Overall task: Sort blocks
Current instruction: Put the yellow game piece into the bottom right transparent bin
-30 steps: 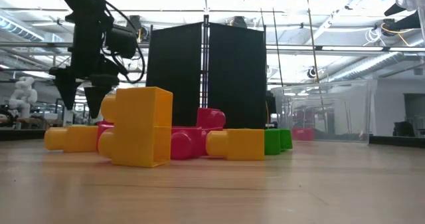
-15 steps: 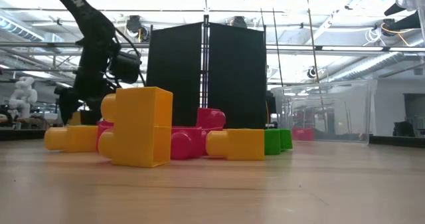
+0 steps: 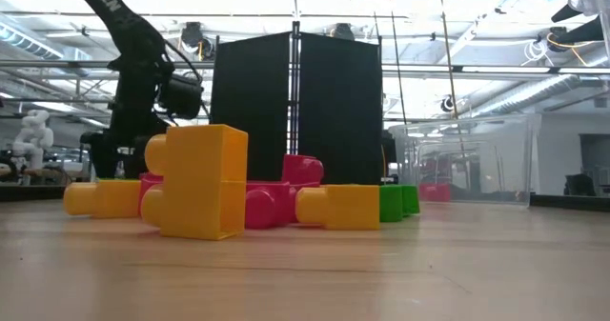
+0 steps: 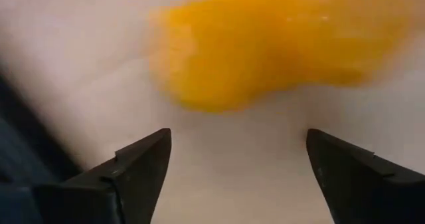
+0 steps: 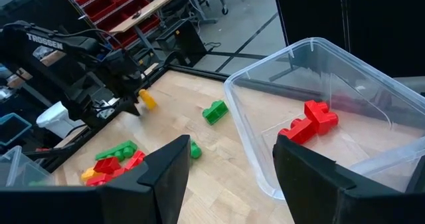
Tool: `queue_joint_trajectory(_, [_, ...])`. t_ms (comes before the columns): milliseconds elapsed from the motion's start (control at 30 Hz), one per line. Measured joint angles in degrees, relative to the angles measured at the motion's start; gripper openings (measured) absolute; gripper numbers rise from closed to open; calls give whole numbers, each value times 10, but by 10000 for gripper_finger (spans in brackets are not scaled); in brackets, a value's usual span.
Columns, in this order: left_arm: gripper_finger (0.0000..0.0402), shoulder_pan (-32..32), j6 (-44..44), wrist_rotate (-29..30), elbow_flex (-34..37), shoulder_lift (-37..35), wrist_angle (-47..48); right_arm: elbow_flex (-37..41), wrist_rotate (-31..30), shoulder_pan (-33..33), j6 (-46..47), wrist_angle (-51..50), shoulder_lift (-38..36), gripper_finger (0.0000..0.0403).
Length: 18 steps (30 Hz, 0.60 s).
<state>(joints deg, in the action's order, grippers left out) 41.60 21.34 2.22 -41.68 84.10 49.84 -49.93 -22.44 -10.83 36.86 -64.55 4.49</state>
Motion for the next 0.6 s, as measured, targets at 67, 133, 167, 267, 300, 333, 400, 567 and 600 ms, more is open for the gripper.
queue_joint_trajectory(67, [316, -16, -5, -14, -6, -7, 11, 0, 0, 0, 0, 0, 0, 208])
queue_joint_trajectory(133, [312, -34, -9, -13, -16, -14, 17, 0, 0, 0, 0, 0, 0, 208])
queue_joint_trajectory(167, [311, -43, -9, -13, -21, -20, 18, 0, 0, 0, -1, 0, 0, 208])
queue_joint_trajectory(267, [310, -69, -8, -14, -46, -34, 33, 0, 0, 0, -3, 0, 0, 208])
queue_joint_trajectory(300, [310, -76, -8, -14, -55, -38, 38, 0, 0, 0, -3, 0, 0, 208])
queue_joint_trajectory(333, [310, -82, -11, -13, -66, -42, 43, 0, 0, 0, -3, 0, 0, 208])
queue_joint_trajectory(400, [310, -91, -28, 2, -90, -46, 53, 0, 0, 0, -4, 0, 0, 208])
queue_joint_trajectory(567, [310, -96, -90, 32, -143, -46, 90, 0, 0, 0, -1, 0, 0, 208])
queue_joint_trajectory(600, [310, -96, -107, 35, -151, -46, 98, 0, 0, 0, -1, 0, 0, 208])
